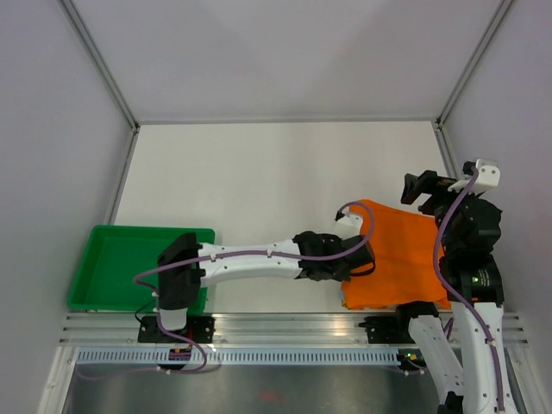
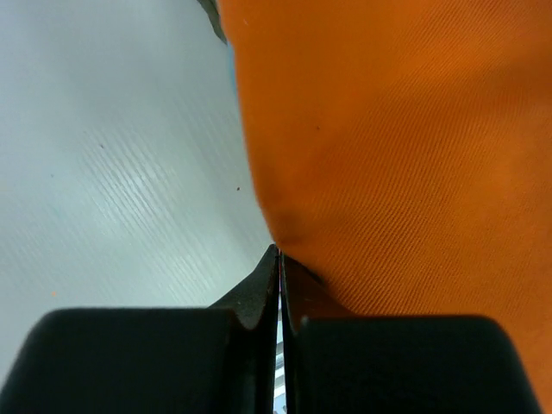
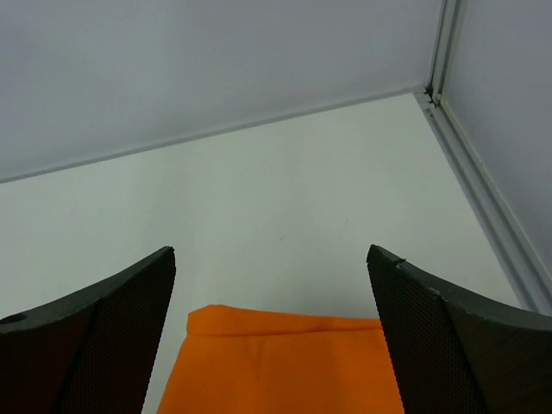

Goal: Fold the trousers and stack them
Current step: Neatly place the folded trousers to the corner

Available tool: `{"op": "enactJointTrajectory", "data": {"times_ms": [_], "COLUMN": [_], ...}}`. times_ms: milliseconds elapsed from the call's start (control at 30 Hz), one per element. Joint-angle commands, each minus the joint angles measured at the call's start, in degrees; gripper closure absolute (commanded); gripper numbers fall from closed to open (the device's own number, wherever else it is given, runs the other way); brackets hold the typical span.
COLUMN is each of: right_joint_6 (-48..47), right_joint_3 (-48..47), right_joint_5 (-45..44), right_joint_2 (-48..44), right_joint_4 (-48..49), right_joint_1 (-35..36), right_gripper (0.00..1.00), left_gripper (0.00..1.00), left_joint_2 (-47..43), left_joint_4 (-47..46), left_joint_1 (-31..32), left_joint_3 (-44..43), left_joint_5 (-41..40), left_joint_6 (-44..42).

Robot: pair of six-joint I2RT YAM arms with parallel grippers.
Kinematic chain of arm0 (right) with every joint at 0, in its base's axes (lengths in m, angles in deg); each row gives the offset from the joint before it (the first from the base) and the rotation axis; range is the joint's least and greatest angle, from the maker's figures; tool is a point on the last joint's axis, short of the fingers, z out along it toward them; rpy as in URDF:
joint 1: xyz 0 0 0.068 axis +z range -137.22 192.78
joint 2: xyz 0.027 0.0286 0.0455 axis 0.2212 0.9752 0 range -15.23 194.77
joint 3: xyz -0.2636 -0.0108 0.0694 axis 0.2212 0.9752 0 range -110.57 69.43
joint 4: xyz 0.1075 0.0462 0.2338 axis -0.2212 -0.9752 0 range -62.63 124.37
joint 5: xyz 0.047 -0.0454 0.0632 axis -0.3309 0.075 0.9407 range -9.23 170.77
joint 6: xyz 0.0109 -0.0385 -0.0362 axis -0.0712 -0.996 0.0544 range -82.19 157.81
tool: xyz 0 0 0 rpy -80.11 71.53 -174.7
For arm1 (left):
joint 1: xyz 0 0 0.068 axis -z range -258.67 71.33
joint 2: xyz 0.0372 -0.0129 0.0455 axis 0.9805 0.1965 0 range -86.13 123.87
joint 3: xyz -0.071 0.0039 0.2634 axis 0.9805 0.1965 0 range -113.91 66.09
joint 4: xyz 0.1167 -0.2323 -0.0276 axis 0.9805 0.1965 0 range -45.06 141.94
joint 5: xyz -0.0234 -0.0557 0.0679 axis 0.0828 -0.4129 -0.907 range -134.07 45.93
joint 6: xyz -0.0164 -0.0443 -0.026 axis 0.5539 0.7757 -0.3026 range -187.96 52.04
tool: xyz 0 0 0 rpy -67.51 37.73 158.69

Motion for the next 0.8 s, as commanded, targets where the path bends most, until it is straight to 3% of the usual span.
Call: {"op": "enactJointTrajectory", "data": {"times_ms": [0, 267, 533, 767], "right_joint_6": [3.11, 5.66, 5.13, 4.87], "right_joint_3": [-6.33, -11.44, -10.21, -14.25], "right_joint_5": [-3.43, 0.08, -6.5, -14.77], "right_joint_2": [3.29, 7.0, 4.89, 5.23], "right_joint_4": [-8.0, -14.8, -15.23, -17.43], "right_joint_1": [2.14, 2.58, 2.76, 3.11], "right_gripper": [0.02, 0.02, 0.02, 0.02], "left_gripper": [0.98, 0.98, 0.98, 0.98], "left_joint_2": [5.53, 16.16, 20.74, 22.94], "left_joint_4": [9.12, 8.61, 4.03, -0.01], "left_joint_1": [2.45, 2.73, 2.73, 2.73], "left_joint_3": [-5.74, -17.35, -24.47, -24.47], "left_joint_5": [-5.77, -6.74, -2.97, 1.52], "left_joint_6": [8.61, 6.52, -0.08, -2.1]}}
